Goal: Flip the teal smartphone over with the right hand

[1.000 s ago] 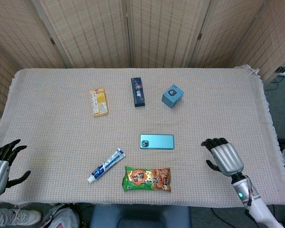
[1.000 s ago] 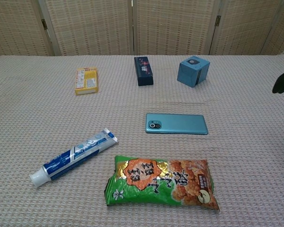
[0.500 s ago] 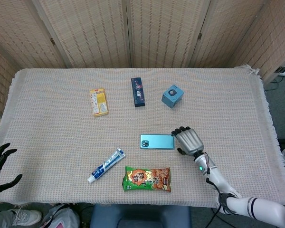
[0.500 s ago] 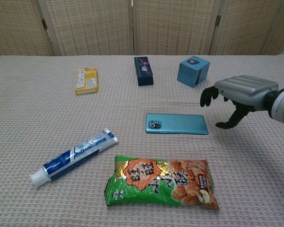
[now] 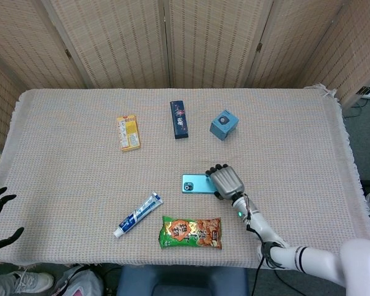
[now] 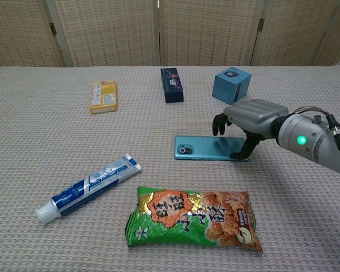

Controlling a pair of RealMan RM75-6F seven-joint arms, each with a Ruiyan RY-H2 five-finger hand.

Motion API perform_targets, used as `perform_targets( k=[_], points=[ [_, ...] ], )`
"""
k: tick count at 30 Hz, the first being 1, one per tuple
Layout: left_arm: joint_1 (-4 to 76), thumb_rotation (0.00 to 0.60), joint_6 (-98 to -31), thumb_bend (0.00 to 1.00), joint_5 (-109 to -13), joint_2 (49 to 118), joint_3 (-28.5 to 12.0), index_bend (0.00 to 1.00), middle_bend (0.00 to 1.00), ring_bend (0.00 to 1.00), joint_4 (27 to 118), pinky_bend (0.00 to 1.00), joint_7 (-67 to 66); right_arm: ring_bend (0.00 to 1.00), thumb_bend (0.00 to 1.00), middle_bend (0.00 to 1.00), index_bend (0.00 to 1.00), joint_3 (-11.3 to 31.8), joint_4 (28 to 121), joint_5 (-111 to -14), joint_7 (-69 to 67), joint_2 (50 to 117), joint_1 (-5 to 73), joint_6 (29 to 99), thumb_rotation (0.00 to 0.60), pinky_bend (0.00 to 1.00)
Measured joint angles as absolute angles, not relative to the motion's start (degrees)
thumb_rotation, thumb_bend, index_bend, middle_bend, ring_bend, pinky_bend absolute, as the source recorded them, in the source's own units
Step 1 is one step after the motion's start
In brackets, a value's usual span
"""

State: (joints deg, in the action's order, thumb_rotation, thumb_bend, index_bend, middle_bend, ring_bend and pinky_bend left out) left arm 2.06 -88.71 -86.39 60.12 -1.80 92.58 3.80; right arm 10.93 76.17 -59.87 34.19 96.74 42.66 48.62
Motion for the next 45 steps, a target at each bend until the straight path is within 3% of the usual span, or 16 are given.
perform_targets(
  k=[18,26,37,42,45],
  points=[
    [1.9,0.6,-88.5,0.21,-86.2,60.2,-2.0,0.24,0.15,0.15,91.4,0.2,5.0,0.2,0.1,0.3,0.32,9.6,76.2,-54.8,37.2,97.7,45.3,49.2,0.6,0.33],
    [2.0,0.6,-88.3,0.21,-86.2,60.5,-2.1,0.23,0.15,0.15,91.1,0.2,5.1,0.2,0.11,0.3,0.32,8.8,75.6,-53.5,37.9,98.1,46.2,49.4,0.6,0.33],
    [1.8,0.6,-88.3,0.21,-86.0,60.6,-2.1,0.23,0.15,0.15,90.8,0.2,5.2,0.2,0.19,0.32,0.32,8.2,73.9,-52.5,37.9,99.0,47.3,48.9,0.6,0.33],
    [1.8,0.6,-88.2,0.21,-85.8,60.7,-2.2,0.23,0.15,0.15,90.5,0.2,5.4,0.2,0.3,0.33,0.32,8.0,73.0,-52.2,37.8,99.6,47.8,48.6,0.6,0.33],
    [1.7,0.6,-88.2,0.21,-85.7,60.8,-2.2,0.23,0.15,0.15,90.4,0.2,5.5,0.2,0.41,0.34,0.32,7.8,73.1,-52.4,37.6,99.5,48.0,48.6,0.6,0.33]
  ],
)
